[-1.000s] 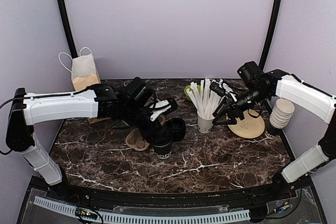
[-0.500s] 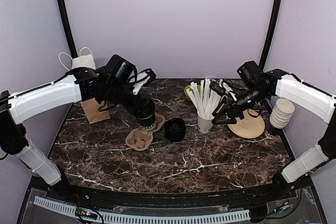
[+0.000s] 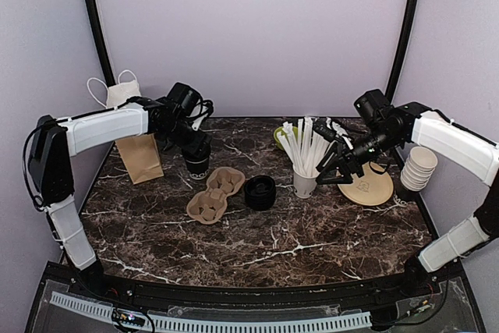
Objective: Pack the takeout coffee
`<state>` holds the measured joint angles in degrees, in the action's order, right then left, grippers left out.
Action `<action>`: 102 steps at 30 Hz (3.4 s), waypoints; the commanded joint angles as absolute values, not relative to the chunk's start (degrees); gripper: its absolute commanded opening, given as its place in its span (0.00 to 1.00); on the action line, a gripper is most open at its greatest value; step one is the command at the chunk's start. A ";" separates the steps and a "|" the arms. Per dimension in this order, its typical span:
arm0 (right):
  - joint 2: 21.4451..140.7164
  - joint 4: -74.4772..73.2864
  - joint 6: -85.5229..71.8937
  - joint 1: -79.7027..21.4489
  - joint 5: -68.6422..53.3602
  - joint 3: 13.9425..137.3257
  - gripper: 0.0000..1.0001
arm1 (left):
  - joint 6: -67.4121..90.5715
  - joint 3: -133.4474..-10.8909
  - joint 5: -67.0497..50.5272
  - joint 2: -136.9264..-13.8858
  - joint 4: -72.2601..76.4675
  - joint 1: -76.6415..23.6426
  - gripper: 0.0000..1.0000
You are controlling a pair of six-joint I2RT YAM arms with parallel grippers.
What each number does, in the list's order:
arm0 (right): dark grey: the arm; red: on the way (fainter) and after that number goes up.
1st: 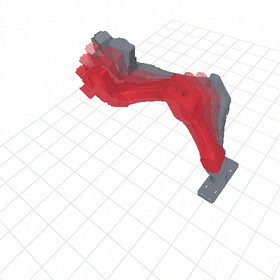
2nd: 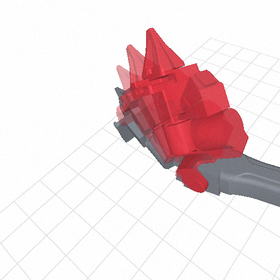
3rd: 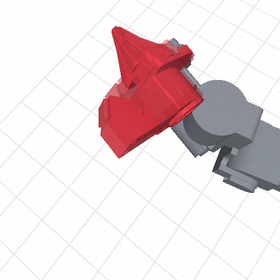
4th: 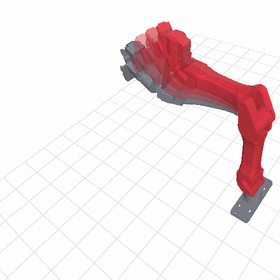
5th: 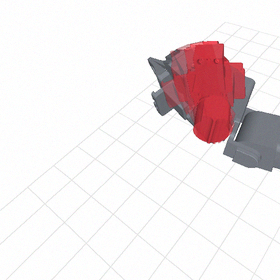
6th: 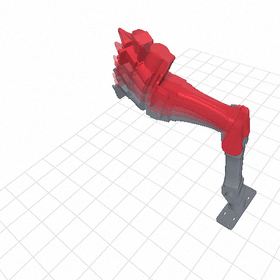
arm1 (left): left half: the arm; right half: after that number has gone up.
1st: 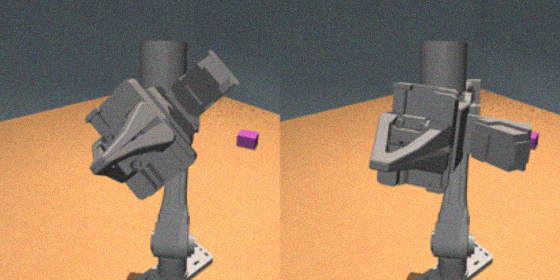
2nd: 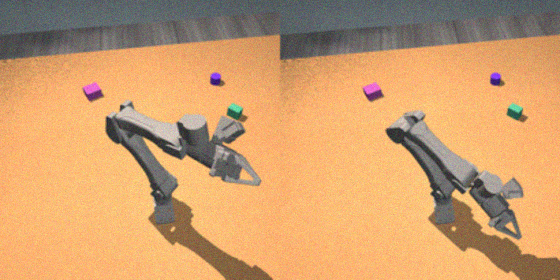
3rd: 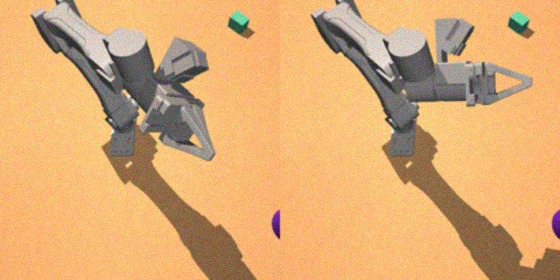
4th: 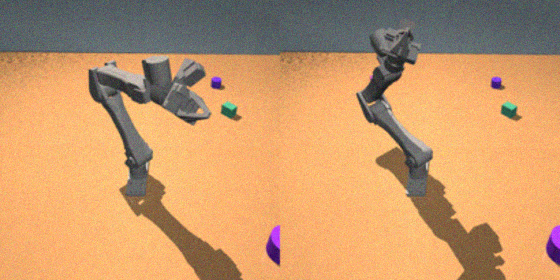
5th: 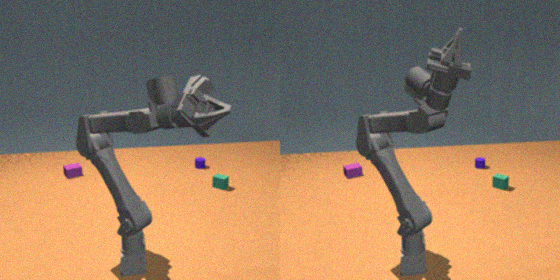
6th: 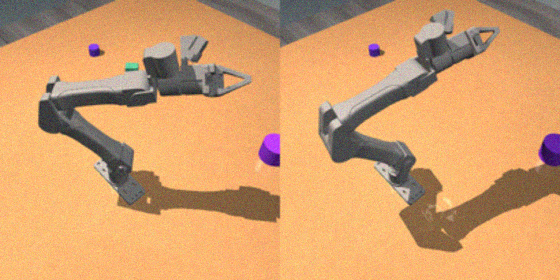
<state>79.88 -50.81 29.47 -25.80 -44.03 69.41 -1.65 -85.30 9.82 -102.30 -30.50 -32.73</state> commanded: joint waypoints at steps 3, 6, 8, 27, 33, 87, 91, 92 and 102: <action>79.00 -50.86 29.03 -25.66 -43.81 70.49 0.62 | -0.70 -89.81 9.23 -105.36 -27.14 -29.23 0.70; 79.07 -50.87 29.00 -25.66 -43.69 70.33 0.62 | -0.91 -90.66 8.78 -107.17 -26.54 -28.29 0.70; 79.15 -50.89 29.01 -25.66 -43.52 70.31 0.62 | -1.12 -91.35 8.19 -108.42 -26.39 -27.68 0.71; 79.62 -51.97 28.78 -25.55 -43.86 71.92 0.63 | -0.60 -93.61 10.46 -109.47 -27.34 -26.81 0.95; 80.91 -53.64 29.53 -24.74 -42.04 74.77 0.63 | -3.26 -94.81 13.42 -106.03 -27.42 -26.81 0.99; 75.36 -72.18 36.10 11.95 -3.74 80.65 0.58 | -0.98 -66.80 -15.92 -75.56 -1.31 -27.92 0.75; 75.39 -70.89 35.65 12.00 -1.44 78.85 0.55 | -1.21 -66.77 -15.91 -75.80 -1.41 -28.27 0.75; 75.65 -70.73 35.56 11.96 -1.41 78.58 0.54 | -1.29 -66.79 -15.86 -75.88 -1.45 -28.33 0.75; 77.94 -71.45 35.67 12.00 -3.98 80.32 0.25 | -2.25 -66.88 -14.85 -76.55 -2.05 -28.90 0.75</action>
